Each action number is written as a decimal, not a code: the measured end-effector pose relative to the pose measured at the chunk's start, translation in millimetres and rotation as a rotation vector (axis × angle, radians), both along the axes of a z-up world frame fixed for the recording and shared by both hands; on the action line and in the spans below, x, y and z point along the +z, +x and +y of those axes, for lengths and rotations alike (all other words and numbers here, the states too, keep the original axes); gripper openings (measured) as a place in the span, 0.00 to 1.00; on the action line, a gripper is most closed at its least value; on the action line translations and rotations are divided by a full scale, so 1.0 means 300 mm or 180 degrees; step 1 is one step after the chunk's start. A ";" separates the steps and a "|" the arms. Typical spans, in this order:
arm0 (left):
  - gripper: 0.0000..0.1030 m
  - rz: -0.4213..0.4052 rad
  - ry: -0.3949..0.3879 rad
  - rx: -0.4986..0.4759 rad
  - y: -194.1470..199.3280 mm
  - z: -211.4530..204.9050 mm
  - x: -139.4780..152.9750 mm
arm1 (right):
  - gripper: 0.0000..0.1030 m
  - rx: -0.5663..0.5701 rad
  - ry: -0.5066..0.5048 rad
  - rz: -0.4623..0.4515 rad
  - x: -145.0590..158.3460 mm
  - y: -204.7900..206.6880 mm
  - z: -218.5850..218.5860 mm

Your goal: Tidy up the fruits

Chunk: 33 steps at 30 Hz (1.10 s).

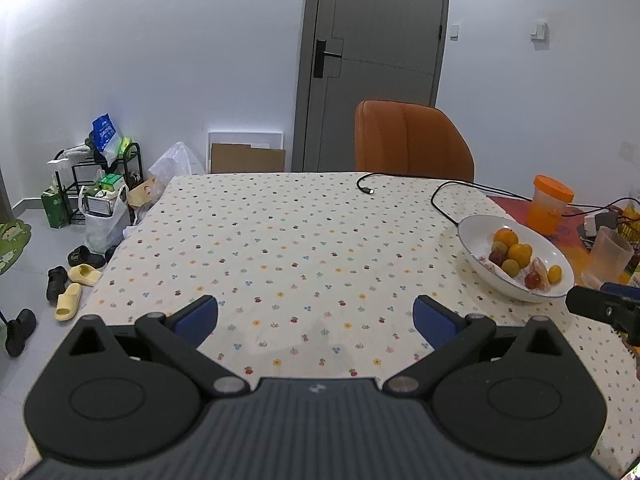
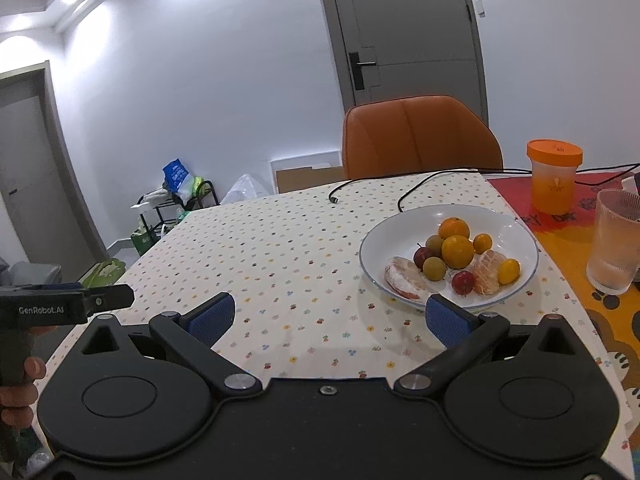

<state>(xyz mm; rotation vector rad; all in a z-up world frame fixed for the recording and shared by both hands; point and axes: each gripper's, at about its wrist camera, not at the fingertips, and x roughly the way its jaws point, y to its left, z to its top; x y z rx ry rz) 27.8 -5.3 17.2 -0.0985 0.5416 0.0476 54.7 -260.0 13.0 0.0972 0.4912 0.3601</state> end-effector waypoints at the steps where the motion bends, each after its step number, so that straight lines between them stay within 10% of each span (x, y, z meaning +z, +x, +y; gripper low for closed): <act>1: 1.00 0.0002 0.0001 -0.0003 -0.008 -0.001 0.002 | 1.00 0.0006 -0.0008 -0.0007 0.002 -0.009 -0.001; 33: 1.00 0.0036 0.0054 -0.0012 -0.086 -0.006 0.018 | 1.00 0.0043 -0.0063 -0.0046 0.017 -0.063 -0.037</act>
